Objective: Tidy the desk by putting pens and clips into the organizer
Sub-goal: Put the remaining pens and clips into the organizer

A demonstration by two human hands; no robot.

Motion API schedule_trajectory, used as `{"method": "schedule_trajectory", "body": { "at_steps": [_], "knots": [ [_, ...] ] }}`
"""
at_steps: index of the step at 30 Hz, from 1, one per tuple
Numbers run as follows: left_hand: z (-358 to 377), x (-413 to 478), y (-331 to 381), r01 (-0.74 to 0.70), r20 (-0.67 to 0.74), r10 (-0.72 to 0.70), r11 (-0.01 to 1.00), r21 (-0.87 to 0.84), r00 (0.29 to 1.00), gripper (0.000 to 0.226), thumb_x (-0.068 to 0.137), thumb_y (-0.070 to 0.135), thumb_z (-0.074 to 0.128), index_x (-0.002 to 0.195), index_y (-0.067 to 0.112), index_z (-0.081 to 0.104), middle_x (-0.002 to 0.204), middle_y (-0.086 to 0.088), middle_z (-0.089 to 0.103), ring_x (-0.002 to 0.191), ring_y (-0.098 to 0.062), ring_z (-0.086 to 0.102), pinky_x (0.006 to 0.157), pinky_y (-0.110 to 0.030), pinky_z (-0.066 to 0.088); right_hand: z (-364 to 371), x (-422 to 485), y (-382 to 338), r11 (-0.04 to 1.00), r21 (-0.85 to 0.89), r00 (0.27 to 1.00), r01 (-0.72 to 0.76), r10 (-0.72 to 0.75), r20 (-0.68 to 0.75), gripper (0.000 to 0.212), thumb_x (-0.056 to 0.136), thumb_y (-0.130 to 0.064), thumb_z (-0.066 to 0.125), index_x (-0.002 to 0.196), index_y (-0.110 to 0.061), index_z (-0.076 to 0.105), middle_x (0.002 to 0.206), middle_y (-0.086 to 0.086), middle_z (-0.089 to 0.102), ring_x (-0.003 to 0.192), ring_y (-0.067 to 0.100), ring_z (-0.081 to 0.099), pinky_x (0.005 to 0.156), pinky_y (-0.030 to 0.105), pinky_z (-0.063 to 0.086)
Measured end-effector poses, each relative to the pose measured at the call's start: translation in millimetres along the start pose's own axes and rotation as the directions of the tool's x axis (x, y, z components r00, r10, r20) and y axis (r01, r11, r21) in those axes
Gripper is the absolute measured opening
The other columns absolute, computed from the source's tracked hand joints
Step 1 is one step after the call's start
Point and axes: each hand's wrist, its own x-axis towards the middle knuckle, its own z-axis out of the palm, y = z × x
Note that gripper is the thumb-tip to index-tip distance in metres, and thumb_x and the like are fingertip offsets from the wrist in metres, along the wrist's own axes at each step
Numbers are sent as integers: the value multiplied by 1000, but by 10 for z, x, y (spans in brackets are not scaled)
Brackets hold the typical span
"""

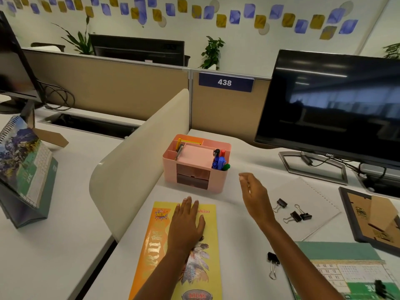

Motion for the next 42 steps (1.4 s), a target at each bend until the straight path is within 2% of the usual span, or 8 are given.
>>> {"method": "schedule_trajectory", "body": {
  "at_steps": [8, 13, 20, 23, 28, 32, 34, 42],
  "knots": [
    [20, 7, -24, 15, 15, -15, 1000, -16, 1000, 75, 79, 46, 14, 132, 6, 50, 141, -17, 44, 134, -32, 37, 112, -40, 20, 148, -916, 402, 980, -172, 995, 101, -99, 24, 48, 93, -44, 27, 99, -11, 62, 95, 4, 67, 92, 6, 53, 80, -3, 30],
    [28, 14, -37, 14, 16, -14, 1000, -5, 1000, 77, 78, 47, 15, 131, 5, 51, 140, -19, 45, 132, -33, 40, 111, -43, 24, 292, -1217, 493, 915, -350, 978, 201, -208, 16, 54, 97, -41, 13, 96, -18, 63, 100, 3, 71, 95, 14, 65, 90, 17, 40],
    [2, -1, -19, -4, 39, 4, 1000, 5, 999, 85, 74, 50, 9, 133, 3, 48, 142, -20, 42, 134, -34, 37, 113, -43, 23, 259, -1270, 428, 892, -406, 978, 198, -207, 21, 58, 97, -36, 11, 96, -17, 65, 101, 2, 72, 97, 13, 67, 85, 19, 49],
    [-70, 45, 27, 94, 46, -87, 980, -174, 995, 73, 83, 47, 20, 130, 1, 49, 137, -19, 48, 128, -32, 44, 108, -39, 31, 293, -1265, 473, 895, -404, 979, 191, -202, 14, 59, 97, -36, 10, 96, -18, 66, 102, 1, 71, 99, 12, 66, 88, 17, 46],
    [-362, 393, 190, 372, 87, -445, 607, -702, 891, 35, 97, 12, 39, 129, 0, 48, 133, -17, 51, 120, -32, 47, 100, -37, 36, 280, -1240, 421, 898, -403, 984, 175, -178, 31, 37, 90, -27, 32, 95, -18, 67, 101, 0, 72, 97, 11, 66, 86, 15, 46],
    [-479, 592, 315, 451, 411, -473, -31, -892, 779, 38, 99, 19, 33, 133, 2, 43, 133, -18, 51, 122, -30, 48, 101, -36, 36, 260, -1292, 461, 899, -402, 984, 172, -179, 21, 31, 81, -22, 38, 90, -18, 68, 97, -2, 72, 94, 8, 66, 86, 13, 44],
    [-536, 646, 334, 440, 496, -423, -228, -869, 759, 43, 101, 25, 29, 137, 2, 38, 138, -17, 47, 129, -30, 43, 107, -36, 32, 270, -1273, 466, 901, -392, 979, 188, -203, 2, 30, 81, -21, 38, 89, -18, 67, 97, -1, 72, 93, 9, 67, 87, 13, 43],
    [-508, 753, 358, 383, 542, -370, -422, -822, 755, 42, 100, 28, 30, 136, 9, 37, 122, -11, 58, 120, -26, 49, 99, -33, 37, 295, -1225, 474, 904, -372, 971, 209, -238, -33, 31, 77, -20, 39, 82, -19, 69, 90, -3, 74, 89, 7, 67, 90, 12, 40]
  ]
}}
